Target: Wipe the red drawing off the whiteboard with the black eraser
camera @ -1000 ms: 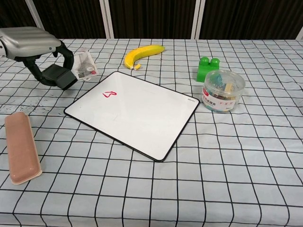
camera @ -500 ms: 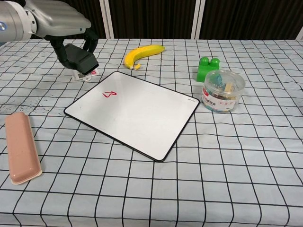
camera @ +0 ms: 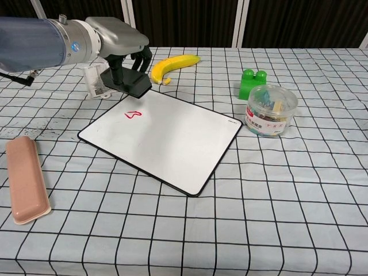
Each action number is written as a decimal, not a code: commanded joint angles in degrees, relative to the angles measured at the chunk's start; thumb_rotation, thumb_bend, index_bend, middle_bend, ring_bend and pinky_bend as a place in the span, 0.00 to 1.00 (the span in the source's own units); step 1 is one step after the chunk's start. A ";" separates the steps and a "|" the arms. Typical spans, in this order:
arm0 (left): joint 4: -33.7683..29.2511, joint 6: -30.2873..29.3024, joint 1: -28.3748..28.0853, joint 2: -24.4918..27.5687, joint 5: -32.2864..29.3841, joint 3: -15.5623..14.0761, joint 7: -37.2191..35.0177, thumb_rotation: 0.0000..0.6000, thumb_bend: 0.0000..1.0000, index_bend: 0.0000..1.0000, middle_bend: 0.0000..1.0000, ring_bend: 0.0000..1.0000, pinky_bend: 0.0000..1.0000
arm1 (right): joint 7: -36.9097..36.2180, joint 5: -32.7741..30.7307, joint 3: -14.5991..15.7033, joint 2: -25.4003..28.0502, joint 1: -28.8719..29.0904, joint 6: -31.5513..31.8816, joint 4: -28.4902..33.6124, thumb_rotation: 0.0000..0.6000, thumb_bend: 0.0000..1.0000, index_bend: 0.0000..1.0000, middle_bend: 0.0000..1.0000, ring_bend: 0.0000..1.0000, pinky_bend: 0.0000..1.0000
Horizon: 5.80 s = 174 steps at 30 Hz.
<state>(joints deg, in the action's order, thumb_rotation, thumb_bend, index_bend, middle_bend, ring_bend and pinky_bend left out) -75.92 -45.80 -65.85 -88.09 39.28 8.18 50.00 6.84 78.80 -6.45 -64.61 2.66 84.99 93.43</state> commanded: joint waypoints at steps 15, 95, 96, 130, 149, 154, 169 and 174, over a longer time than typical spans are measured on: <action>6.73 3.22 -0.67 -4.33 2.55 -2.45 -5.38 1.00 0.27 0.48 0.46 0.26 0.38 | -0.14 -0.30 -0.05 0.16 -0.08 -0.04 -0.02 1.00 0.03 0.00 0.08 0.17 0.18; 11.78 4.75 -0.65 -6.15 14.67 -1.45 -14.78 1.00 0.27 0.49 0.47 0.26 0.39 | -0.05 -0.20 0.20 0.30 0.03 -0.37 -0.11 1.00 0.03 0.00 0.08 0.17 0.18; 9.14 4.35 -0.43 -4.10 14.03 -1.48 -13.80 1.00 0.27 0.49 0.47 0.26 0.39 | -0.06 -0.24 0.18 0.32 -0.01 -0.31 -0.16 1.00 0.03 0.00 0.08 0.17 0.18; 12.11 0.65 15.11 10.29 34.59 -13.24 -35.06 1.00 0.27 0.48 0.47 0.26 0.39 | 0.85 -0.45 0.13 0.25 -0.35 0.30 0.59 1.00 0.03 0.00 0.08 0.17 0.18; 19.92 6.04 14.12 6.10 38.55 -11.83 -40.62 1.00 0.13 0.04 0.10 0.00 0.16 | 0.99 -0.90 -0.02 0.33 -0.23 -0.06 0.66 1.00 0.03 0.00 0.08 0.17 0.18; 13.43 6.24 14.23 9.30 35.16 -9.55 -36.68 1.00 0.13 0.03 0.09 0.00 0.15 | 0.95 -0.88 -0.06 0.30 -0.22 -0.01 0.65 1.00 0.03 0.00 0.08 0.17 0.18; -26.95 -18.76 25.80 30.62 24.40 -6.87 -15.99 1.00 0.13 0.04 0.09 0.00 0.13 | 1.53 -0.02 0.07 0.04 -0.01 0.29 0.22 1.00 0.03 0.00 0.08 0.17 0.18; -32.71 -25.18 32.42 34.78 27.30 -9.86 -18.72 1.00 0.12 0.02 0.07 0.00 0.12 | 1.60 0.22 0.10 0.05 -0.09 0.58 0.23 1.00 0.03 0.00 0.08 0.17 0.18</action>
<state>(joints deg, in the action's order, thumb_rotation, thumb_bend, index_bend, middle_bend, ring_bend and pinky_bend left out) -105.41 -67.66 -37.23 -56.31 65.26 0.20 32.29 8.44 79.00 -6.35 -64.56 2.58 85.56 93.65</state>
